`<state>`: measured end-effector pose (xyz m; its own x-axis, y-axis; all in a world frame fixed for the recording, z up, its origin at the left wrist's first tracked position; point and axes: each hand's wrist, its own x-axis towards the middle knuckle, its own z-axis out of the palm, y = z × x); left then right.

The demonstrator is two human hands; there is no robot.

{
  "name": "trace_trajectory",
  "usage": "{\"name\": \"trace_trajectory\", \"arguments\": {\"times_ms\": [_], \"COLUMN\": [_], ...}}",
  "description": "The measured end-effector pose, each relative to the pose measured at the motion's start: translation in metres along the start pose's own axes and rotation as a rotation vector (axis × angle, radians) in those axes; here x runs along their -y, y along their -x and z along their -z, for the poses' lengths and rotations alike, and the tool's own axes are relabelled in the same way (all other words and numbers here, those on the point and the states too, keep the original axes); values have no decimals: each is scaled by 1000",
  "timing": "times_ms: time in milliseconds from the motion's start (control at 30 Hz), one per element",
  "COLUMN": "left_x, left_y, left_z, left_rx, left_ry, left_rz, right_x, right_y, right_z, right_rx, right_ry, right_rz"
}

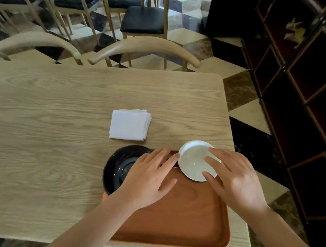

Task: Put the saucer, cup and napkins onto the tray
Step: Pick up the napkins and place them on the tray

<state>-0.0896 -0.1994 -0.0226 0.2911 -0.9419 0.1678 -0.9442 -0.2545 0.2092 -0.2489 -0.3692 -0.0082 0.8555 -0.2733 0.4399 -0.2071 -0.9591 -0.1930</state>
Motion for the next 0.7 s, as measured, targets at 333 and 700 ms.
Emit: {"name": "trace_trajectory", "arguments": {"times_ms": [333,700], "left_x": [150,194], "left_y": [-8,-28], "left_z": [20,-9], "left_rx": [96,227], "left_ry": [-177,5], "left_rz": [303,436], "right_x": [78,81], "right_y": [-146,-169], "right_z": [-100,-155], "right_rx": [386,716], "right_ry": [-10,86], "right_rz": [-82,-229]}}
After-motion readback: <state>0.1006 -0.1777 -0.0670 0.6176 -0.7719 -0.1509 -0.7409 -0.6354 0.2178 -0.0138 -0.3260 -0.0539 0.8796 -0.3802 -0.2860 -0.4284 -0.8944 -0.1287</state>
